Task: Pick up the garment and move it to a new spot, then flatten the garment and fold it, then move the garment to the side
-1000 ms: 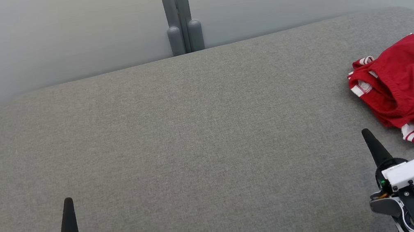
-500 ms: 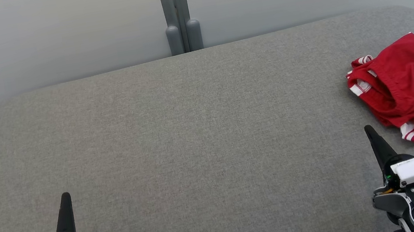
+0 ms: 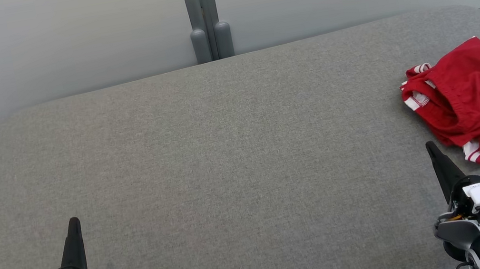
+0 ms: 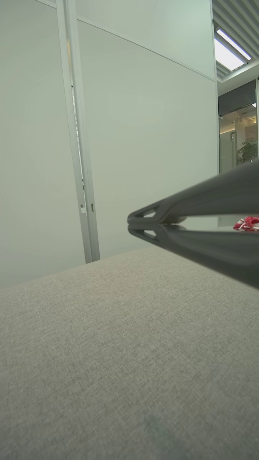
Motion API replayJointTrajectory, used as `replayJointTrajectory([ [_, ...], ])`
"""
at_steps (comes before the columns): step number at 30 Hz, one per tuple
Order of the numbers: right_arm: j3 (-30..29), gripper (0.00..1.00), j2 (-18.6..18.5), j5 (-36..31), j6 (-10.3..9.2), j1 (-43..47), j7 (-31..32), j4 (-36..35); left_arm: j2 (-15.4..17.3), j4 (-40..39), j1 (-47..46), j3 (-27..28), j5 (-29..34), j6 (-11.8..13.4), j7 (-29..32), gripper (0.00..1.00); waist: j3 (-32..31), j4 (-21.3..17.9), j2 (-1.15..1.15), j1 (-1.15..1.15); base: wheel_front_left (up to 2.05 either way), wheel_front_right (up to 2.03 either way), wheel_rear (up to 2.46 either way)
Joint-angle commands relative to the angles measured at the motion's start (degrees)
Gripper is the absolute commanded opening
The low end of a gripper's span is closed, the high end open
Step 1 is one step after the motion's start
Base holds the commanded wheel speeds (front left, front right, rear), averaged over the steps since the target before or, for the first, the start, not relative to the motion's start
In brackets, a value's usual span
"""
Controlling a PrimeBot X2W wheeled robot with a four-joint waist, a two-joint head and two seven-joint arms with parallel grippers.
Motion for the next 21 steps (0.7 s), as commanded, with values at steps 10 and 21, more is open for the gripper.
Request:
replayJointTrajectory([
  [10,-0.79,0.00,-0.30,4.83,0.03,0.77,1.31,-1.15,0.42,-0.89,-1.24,0.41,-4.90,-0.48,1.20,0.00,0.12,-0.16,0.00,0.00,0.00,0.00,0.00],
  [21,-0.93,0.00,-0.30,6.27,0.03,0.84,1.62,-1.32,0.43,-1.04,-1.38,0.50,-6.09,-0.56,1.57,0.00,0.17,-0.22,0.00,0.00,0.00,0.00,0.00],
])
